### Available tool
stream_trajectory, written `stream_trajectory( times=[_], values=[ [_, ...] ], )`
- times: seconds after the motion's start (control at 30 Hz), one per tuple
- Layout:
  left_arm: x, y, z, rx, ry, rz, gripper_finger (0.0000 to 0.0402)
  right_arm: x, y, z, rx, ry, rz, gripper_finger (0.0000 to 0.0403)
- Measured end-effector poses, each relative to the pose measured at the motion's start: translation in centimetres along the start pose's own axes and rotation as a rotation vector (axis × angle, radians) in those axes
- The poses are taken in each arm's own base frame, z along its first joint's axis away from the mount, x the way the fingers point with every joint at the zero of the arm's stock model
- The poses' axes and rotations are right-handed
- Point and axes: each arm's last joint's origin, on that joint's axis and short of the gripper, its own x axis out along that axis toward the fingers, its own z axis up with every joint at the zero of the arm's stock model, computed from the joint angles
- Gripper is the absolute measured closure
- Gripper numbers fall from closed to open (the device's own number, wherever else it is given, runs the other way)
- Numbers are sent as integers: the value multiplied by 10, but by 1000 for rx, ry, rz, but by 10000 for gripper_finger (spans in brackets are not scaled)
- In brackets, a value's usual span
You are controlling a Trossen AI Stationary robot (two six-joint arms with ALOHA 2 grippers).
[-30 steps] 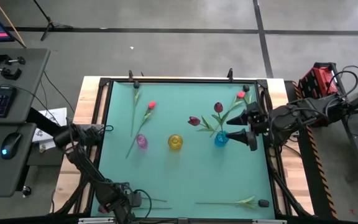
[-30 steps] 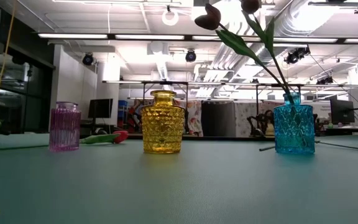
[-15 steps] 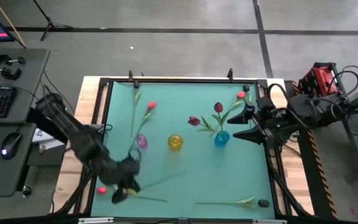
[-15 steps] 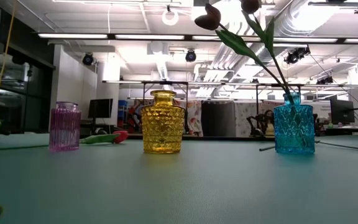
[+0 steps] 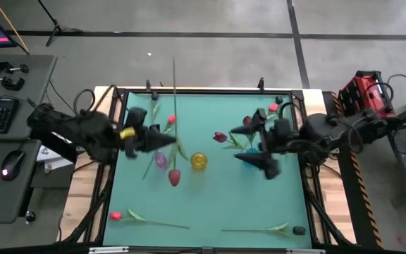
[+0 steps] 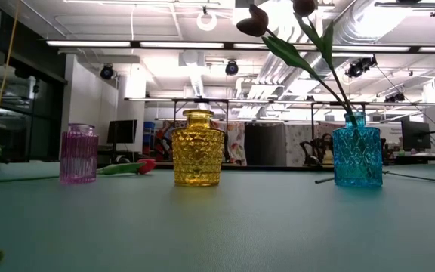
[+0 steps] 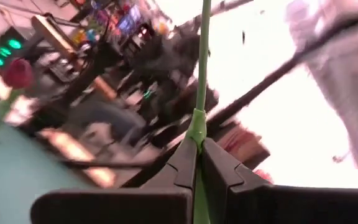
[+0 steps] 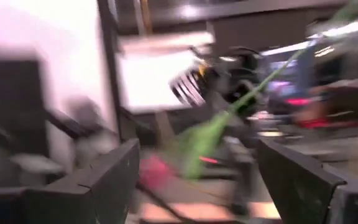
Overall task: Sort flowers into vase by color
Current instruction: Put the dark red flower into the blue vase
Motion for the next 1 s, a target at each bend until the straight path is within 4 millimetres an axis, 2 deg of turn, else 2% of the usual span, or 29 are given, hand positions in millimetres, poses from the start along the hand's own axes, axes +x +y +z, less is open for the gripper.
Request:
stream_trajectory(
  times=[0.1, 0.23, 0.33, 0.43, 0.57, 0.8, 0.9, 1.0],
  values=[
    [5, 6, 7, -209, -11, -7, 401, 22, 2, 2, -291, 111, -125, 96],
    [17, 19, 5, -419, 66, 19, 401, 51, 4, 3, -683, 325, -291, 96],
    [26, 27, 1, -559, 110, 36, 401, 69, 5, 3, -868, 450, -397, 96],
    [32, 32, -2, -608, 125, 54, 401, 86, 8, 0, -1015, 527, -420, 96],
    [38, 35, 0, -631, 103, 38, 401, 103, 13, -9, -1151, 573, -386, 96],
    [38, 36, 5, -615, 77, 23, 401, 109, 14, -18, -1213, 608, -368, 104],
    [38, 37, 5, -614, 70, 29, 401, 109, 14, -18, -1211, 601, -366, 139],
    [38, 37, 6, -613, 67, 33, 401, 109, 15, -19, -1236, 605, -341, 195]
  ],
)
